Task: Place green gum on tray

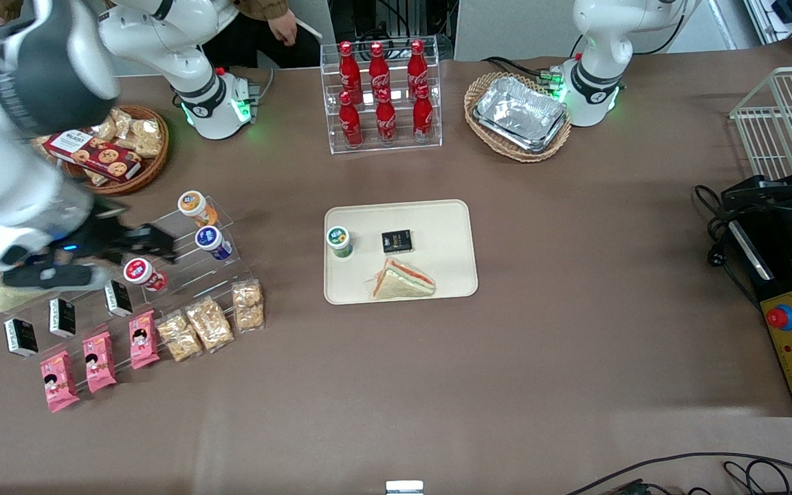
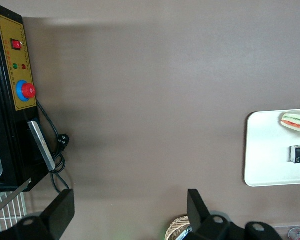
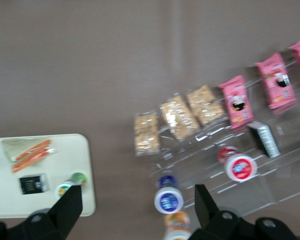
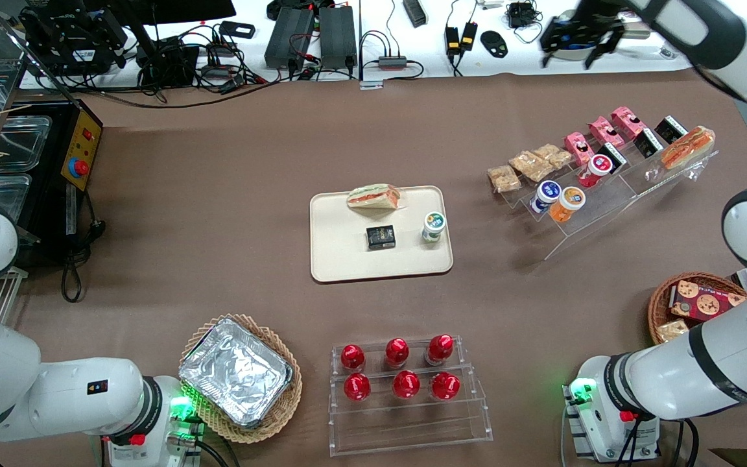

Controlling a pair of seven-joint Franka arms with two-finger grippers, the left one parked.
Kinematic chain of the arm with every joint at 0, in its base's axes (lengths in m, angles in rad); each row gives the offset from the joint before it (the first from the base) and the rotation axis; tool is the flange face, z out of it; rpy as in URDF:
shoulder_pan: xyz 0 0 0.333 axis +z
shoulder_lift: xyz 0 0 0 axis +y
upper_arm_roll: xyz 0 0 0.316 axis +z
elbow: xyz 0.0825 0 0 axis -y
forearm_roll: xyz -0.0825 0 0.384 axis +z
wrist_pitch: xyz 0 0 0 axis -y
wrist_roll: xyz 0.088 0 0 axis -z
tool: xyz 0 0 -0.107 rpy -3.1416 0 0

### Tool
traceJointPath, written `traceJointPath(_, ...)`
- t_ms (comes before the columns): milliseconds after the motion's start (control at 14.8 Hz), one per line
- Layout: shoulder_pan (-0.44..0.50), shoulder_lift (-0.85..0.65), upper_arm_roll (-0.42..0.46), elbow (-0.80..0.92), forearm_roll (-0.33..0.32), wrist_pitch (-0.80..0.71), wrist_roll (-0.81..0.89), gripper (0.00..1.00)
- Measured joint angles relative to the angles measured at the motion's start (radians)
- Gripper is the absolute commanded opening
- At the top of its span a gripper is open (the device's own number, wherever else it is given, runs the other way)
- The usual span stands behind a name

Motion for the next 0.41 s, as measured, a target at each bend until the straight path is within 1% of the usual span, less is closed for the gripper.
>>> traceJointPath(203,-0.097,0.000,-0.001,0.000,0.000,-0.009,-0.068,1.00)
traceJointPath(406,-0.128,0.000,-0.001,0.002,-0.001,-0.009,-0.070,1.00)
